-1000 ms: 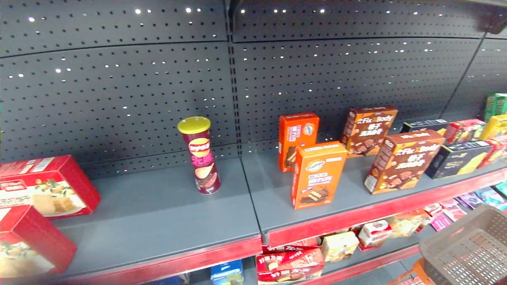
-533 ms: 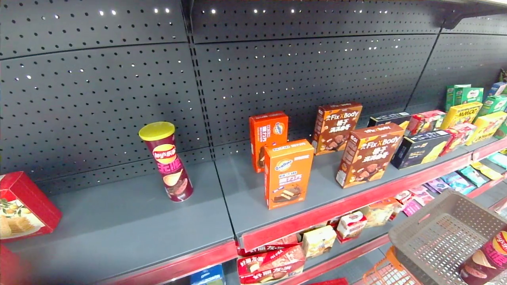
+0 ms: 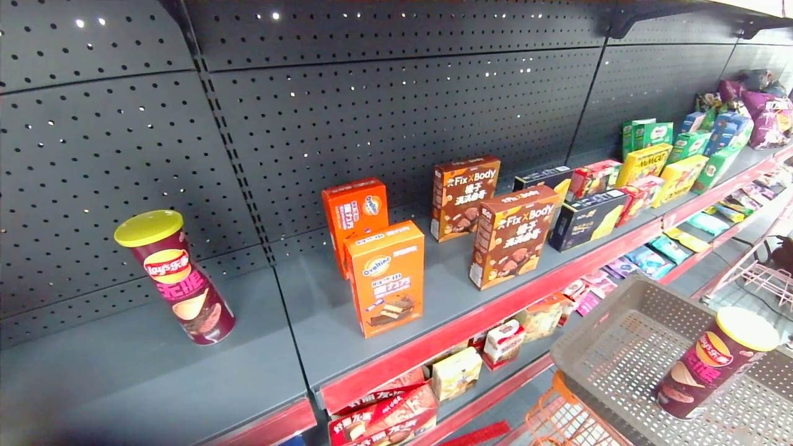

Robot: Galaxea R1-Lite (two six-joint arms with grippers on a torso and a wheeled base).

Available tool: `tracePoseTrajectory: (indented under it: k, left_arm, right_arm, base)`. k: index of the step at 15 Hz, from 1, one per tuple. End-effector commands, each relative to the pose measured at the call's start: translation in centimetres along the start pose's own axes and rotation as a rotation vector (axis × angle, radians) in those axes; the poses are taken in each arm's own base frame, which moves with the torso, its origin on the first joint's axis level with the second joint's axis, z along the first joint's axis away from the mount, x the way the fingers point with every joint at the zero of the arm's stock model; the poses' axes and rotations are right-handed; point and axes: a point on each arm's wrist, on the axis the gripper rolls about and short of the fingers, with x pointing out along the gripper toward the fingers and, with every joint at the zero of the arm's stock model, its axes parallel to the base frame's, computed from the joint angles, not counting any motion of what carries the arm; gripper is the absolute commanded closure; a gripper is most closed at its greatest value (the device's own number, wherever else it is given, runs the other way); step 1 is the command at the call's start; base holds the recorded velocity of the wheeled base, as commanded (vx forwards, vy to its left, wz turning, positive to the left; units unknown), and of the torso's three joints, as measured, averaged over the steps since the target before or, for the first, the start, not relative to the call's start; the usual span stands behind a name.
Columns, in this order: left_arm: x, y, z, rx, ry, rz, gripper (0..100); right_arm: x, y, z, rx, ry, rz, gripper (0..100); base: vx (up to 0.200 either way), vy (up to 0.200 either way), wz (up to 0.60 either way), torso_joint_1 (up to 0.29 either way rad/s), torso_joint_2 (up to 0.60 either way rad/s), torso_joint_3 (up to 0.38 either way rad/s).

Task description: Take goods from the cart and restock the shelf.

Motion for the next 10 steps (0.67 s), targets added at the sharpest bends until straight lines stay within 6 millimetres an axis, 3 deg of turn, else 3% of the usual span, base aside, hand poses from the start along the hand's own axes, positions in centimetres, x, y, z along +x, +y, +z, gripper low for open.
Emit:
tracePoseTrajectory:
  k: [1,7,10]
  left_arm:
    - [0.0,0.0,0.0,0.0,0.0,0.001,0]
    - [0.0,0.0,0.0,0.0,0.0,0.001,0]
    - [0.0,0.0,0.0,-0.001,0.0,0.001,0]
  right_arm:
    - [-0.02,-0.03,0.04,-0.001,-0.002,0.002,0]
    - [-0.04,-0.04,0.09,-0.018,-0.005,0.002,0]
    - [-0.04,-0.04,0.09,-0.018,-0.005,0.002,0]
  base:
    - [0.0,0.0,0.0,0.0,0.0,0.0]
    - [0.0,0.0,0.0,0.0,0.0,0.0]
    - [-0.2,0.0,0.0,0.006,0.01,-0.002]
